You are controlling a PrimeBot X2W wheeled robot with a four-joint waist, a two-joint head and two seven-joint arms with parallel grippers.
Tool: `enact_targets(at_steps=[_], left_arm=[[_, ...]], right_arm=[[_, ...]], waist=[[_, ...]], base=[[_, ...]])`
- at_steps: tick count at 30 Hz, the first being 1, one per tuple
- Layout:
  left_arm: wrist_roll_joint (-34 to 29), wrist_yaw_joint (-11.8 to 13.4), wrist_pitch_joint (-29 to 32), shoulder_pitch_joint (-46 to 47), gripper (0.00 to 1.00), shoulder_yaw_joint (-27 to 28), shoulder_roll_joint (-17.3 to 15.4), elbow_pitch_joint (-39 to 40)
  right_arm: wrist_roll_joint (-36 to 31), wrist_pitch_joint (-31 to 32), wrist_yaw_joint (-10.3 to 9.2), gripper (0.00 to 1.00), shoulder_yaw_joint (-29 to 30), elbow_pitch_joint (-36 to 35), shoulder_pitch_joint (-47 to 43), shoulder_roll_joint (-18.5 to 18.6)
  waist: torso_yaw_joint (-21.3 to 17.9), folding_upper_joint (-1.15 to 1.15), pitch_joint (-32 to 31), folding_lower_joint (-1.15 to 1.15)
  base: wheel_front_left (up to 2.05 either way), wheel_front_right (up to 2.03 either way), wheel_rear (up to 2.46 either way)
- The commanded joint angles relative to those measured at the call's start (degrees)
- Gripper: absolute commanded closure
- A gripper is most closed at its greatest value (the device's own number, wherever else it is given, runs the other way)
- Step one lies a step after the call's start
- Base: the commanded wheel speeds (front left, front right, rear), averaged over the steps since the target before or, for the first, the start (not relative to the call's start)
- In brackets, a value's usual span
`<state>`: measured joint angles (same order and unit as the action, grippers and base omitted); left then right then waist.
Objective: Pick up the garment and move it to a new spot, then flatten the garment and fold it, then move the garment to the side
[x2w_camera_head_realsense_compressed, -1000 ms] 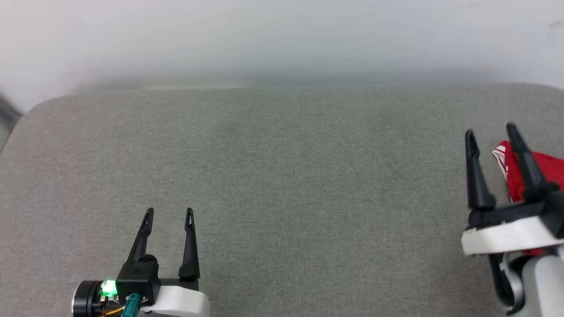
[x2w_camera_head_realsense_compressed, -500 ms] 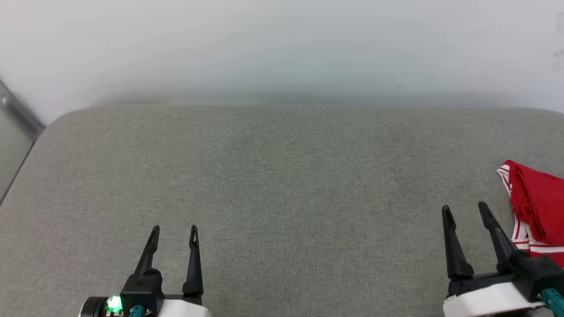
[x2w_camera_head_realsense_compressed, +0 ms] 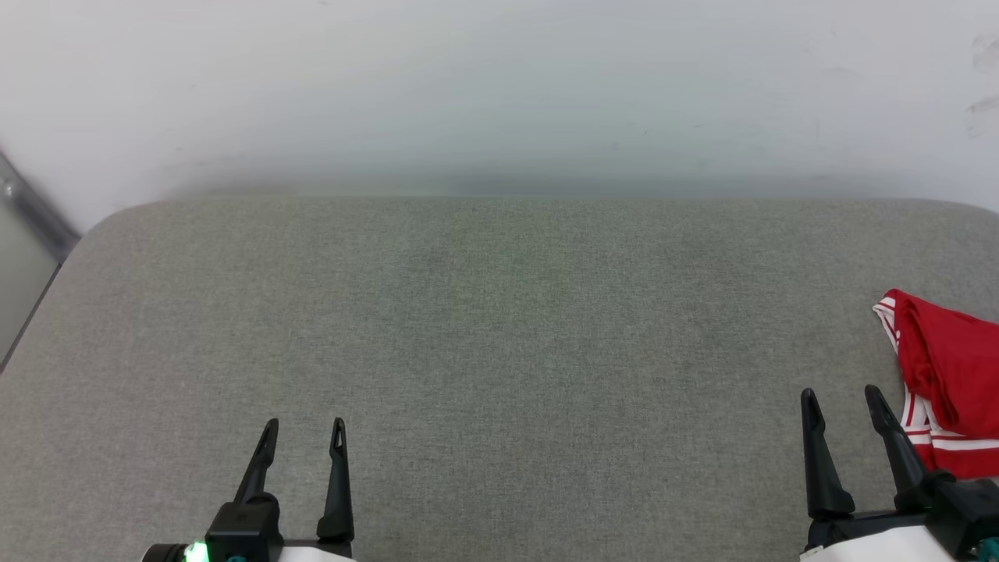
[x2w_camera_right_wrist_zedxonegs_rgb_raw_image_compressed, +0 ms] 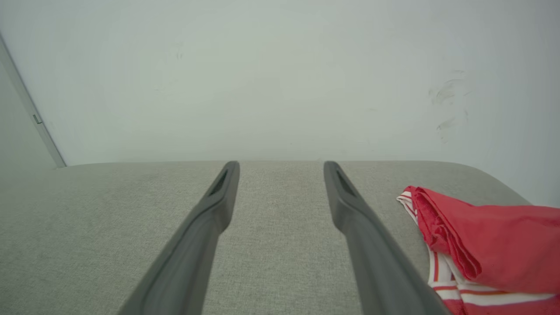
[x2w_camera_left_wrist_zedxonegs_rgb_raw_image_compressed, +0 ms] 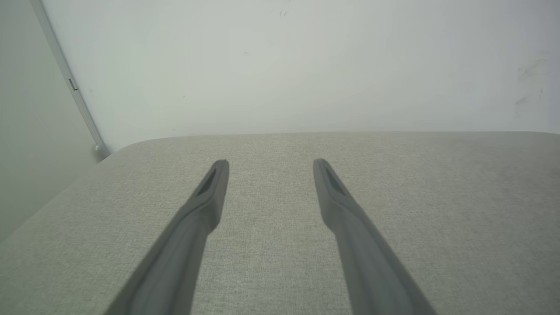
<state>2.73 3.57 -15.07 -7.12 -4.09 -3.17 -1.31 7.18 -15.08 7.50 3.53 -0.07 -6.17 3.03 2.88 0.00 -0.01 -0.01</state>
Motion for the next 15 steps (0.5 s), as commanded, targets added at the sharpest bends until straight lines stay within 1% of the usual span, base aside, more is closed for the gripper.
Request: enact_targets(at_steps=[1, 4, 5, 9, 15], left_arm=[[-0.18, -0.05, -0.12, -0.55, 0.00, 0.24, 0.04, 0.14], [-0.38, -0.29, -0.12, -0.59, 0.00, 0.32, 0.09, 0.02], [-0.05, -0.15, 0.00, -0.01, 1.00, 0.35, 0.03, -0.13], [0.32, -0.16, 0.06, -0.65, 1.00, 0.30, 0.15, -2.23], [8.27, -0.93, 1.40, 0.31, 1.00, 0.65, -0.21, -2.66]], right_arm=[[0.30, -0.09, -0.02, 0.00, -0.02, -0.14, -0.78, -0.28], [0.48, -0.09, -0.02, 0.00, -0.11, -0.08, -0.75, -0.28], [0.44, 0.00, 0.00, 1.00, -0.16, 0.12, -0.01, -0.01], [0.72, 0.11, 0.00, 1.00, -0.35, 2.27, -0.06, -0.01], [8.17, 1.57, 0.00, 1.00, -0.50, 3.06, 0.87, 0.27]], waist=[[-0.05, 0.00, -0.01, 0.01], [-0.02, 0.00, 0.03, 0.01], [-0.03, 0.00, 0.03, 0.01], [-0.04, 0.00, 0.02, 0.01], [-0.18, 0.00, 0.04, 0.01]], base=[[0.00, 0.00, 0.00], [0.00, 0.00, 0.00], [0.00, 0.00, 0.00], [0.00, 0.00, 0.00], [0.00, 0.00, 0.00]])
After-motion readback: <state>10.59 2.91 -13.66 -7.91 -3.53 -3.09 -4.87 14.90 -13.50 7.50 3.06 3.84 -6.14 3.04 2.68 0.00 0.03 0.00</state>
